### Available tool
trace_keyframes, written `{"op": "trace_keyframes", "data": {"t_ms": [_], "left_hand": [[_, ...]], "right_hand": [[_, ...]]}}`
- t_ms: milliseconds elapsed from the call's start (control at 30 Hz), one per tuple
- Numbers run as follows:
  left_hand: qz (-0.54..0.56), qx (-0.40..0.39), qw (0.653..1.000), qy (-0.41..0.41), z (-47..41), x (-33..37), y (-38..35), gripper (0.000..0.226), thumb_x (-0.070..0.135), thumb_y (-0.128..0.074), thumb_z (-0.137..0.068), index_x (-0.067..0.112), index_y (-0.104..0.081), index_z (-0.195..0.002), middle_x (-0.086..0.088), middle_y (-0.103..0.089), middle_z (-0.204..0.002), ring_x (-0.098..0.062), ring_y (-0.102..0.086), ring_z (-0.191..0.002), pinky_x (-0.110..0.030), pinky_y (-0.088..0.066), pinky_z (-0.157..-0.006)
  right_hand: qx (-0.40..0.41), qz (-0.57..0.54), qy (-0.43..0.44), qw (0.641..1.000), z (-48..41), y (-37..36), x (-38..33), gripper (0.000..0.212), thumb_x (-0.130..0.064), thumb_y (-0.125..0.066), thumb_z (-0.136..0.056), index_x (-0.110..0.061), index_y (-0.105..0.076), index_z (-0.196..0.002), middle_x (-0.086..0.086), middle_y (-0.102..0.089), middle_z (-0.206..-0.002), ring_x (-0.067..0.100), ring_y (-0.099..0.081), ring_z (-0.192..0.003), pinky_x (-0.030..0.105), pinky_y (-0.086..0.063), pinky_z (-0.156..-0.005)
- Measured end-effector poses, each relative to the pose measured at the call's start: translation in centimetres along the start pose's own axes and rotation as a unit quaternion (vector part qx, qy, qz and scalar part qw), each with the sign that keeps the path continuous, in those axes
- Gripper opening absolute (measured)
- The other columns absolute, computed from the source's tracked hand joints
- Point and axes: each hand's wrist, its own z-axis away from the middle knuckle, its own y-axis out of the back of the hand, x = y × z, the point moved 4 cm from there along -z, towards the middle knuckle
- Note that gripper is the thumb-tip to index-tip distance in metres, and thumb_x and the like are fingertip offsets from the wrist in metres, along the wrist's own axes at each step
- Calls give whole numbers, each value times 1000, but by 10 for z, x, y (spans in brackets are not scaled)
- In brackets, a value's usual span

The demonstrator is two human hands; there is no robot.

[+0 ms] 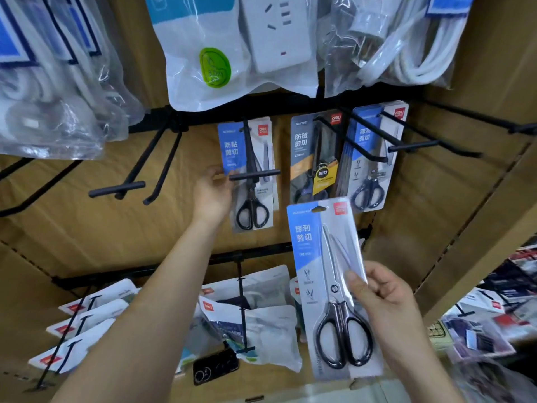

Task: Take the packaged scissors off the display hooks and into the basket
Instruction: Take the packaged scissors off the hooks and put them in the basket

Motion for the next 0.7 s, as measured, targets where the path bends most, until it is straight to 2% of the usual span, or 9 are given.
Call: {"op": "trace_keyframes", "data": {"t_ms": [67, 133, 200, 267, 300, 433, 500, 567, 700], "left_hand": [[-20, 42, 999, -4, 14, -3, 10, 34, 27, -65, -94, 15, -58, -125, 1, -64, -117, -18, -61, -108, -30, -48, -86], [20, 59, 998, -9, 42, 1, 18, 18, 23, -62, -95, 21, -62, -113, 3, -65, -109, -17, -62, -103, -29, -48, -83], [102, -50, 994, 8, 77, 10, 15, 15, 26, -53, -101, 20, -67, -101, 2, -70, -89, -16, -66, -82, -28, -52, -71], [117, -184, 976, 3, 108, 22, 5, 24, 32, -48, -101, 18, -67, -102, 5, -69, -71, -13, -62, -58, -22, -46, -52], [103, -202, 974, -22, 117, 26, 3, 19, 29, -49, -100, 18, -65, -101, 5, -67, -65, -12, -58, -48, -20, -40, -45], [77, -114, 987, -88, 124, 29, 15, 15, 11, -49, -102, 17, -54, -89, 1, -56, -48, -11, -47, -32, -18, -35, -36], [93, -94, 983, -130, 128, 31, 26, 21, 12, -48, -102, 26, -55, -88, -1, -61, -55, -14, -55, -37, -23, -43, -39], [104, -91, 974, -179, 136, 34, 36, 30, 16, -50, -101, 40, -58, -84, 0, -66, -64, -16, -63, -45, -25, -49, -45], [124, -71, 965, -218, 151, 37, 48, 19, 32, -57, -92, 48, -61, -83, -3, -70, -73, -18, -67, -50, -29, -55, -49]], "right_hand": [[-3, -1, 4, 1000, -2, 0, 1, 12, -22, -65, -85, -14, -73, -81, 21, -73, -75, 27, -62, -71, 39, -49, -73], [-14, 4, 11, 1000, -3, -1, 1, 23, -38, -74, -83, -15, -73, -81, 27, -65, -69, 25, -52, -69, 41, -42, -69], [-36, 26, 25, 999, -5, -6, 0, 34, -50, -75, -80, -16, -73, -81, 17, -53, -62, 21, -41, -66, 35, -34, -63], [-57, 28, 29, 998, -5, -13, -3, 27, -46, -75, -83, -20, -74, -80, 12, -57, -60, 19, -41, -62, 29, -35, -61], [-68, 25, 32, 997, -6, -17, -6, 23, -45, -74, -83, -22, -74, -81, 12, -60, -63, 19, -43, -64, 31, -36, -64], [-126, 75, 50, 988, -5, -27, -12, 23, -42, -62, -93, -21, -73, -95, 15, -66, -78, 16, -55, -75, 33, -44, -72], [-196, 119, -2, 973, -5, -26, -5, 25, -36, -60, -91, -23, -69, -110, -8, -72, -84, 0, -63, -80, 18, -49, -76], [-253, 210, -33, 944, -4, -21, 3, 21, -32, -60, -91, -34, -69, -109, -23, -71, -93, -6, -64, -87, 13, -49, -78], [-256, 237, -77, 934, -2, -17, 12, 20, -23, -56, -98, -31, -74, -105, -16, -74, -103, 0, -68, -90, 16, -50, -75]]}}
